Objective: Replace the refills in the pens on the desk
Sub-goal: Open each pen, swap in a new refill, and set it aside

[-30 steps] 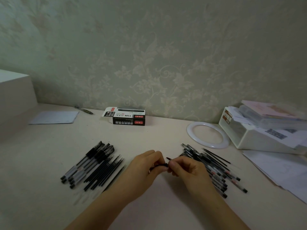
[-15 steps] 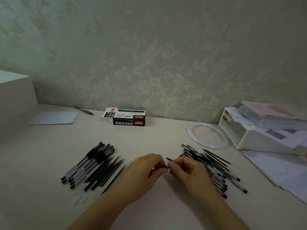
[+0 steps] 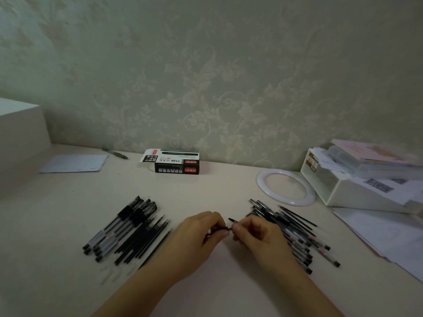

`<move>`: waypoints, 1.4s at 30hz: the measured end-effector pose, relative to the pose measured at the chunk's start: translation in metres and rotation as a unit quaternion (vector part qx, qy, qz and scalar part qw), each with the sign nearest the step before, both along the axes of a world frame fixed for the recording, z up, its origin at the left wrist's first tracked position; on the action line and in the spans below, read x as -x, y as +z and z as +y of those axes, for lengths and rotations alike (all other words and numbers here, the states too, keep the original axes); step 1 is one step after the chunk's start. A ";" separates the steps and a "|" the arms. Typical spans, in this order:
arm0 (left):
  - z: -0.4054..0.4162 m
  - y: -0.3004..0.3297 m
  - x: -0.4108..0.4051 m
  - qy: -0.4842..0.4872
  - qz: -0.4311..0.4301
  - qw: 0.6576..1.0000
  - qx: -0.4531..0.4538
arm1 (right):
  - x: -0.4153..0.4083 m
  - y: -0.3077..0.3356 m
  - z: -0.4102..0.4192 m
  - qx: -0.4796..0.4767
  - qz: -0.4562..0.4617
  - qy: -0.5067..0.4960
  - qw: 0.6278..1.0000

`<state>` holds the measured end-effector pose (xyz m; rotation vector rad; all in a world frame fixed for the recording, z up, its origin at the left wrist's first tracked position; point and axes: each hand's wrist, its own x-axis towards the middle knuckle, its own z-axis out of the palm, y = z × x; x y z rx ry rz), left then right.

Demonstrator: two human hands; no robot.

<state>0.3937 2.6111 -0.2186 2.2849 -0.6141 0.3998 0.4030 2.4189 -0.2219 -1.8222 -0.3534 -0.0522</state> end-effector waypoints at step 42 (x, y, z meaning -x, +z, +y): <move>0.001 0.005 0.004 0.036 -0.003 0.999 -0.035 | 0.001 -0.003 -0.004 0.251 -0.119 -0.092 0.956</move>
